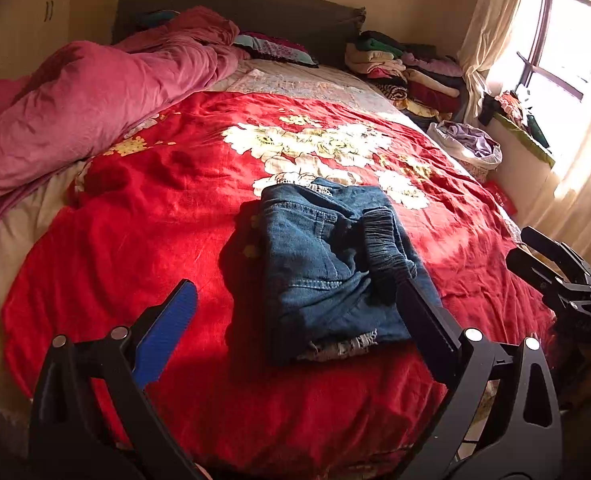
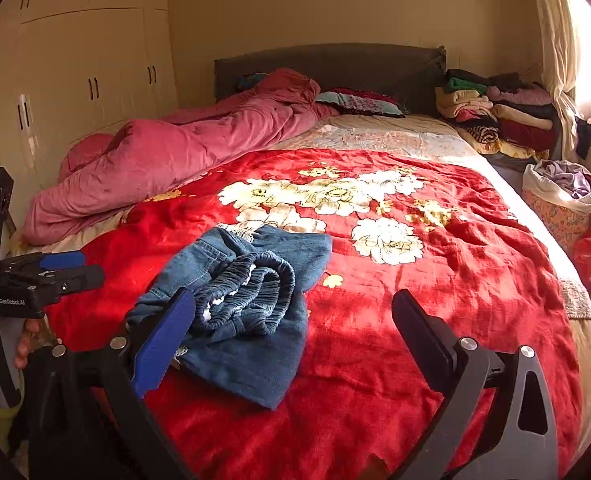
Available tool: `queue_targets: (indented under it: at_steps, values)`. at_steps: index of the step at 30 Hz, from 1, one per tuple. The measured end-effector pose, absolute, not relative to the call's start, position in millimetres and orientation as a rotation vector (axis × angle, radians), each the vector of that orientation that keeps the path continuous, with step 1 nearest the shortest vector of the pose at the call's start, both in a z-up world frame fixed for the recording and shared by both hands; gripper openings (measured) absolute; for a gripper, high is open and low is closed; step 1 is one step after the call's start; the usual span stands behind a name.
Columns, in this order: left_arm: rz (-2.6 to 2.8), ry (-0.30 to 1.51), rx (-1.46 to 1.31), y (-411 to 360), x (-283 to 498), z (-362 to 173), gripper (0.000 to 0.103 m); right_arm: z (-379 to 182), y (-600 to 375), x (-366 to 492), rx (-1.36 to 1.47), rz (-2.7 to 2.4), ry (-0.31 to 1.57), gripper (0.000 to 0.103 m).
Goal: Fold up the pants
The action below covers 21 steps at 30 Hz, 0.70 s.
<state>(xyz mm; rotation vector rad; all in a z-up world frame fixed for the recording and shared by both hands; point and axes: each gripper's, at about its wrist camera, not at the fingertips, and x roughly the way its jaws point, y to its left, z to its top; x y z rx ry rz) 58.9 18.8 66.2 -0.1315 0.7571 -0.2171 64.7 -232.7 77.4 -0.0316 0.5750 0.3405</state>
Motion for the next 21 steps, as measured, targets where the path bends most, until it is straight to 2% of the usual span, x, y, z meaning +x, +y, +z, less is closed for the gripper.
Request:
queue_targets:
  at_steps: [10,21]
  values:
    - [-0.165,0.762,-0.115,21.4,26.6,56.0,0.093,69.0,-232.1,36.7,-0.046,0.341,0.604,0.098]
    - [-0.176,0.806,-0.110,8.6,4.6,19.7,0.093,36.4,-226.8,14.7,-0.032,0.286,0.656,0.098]
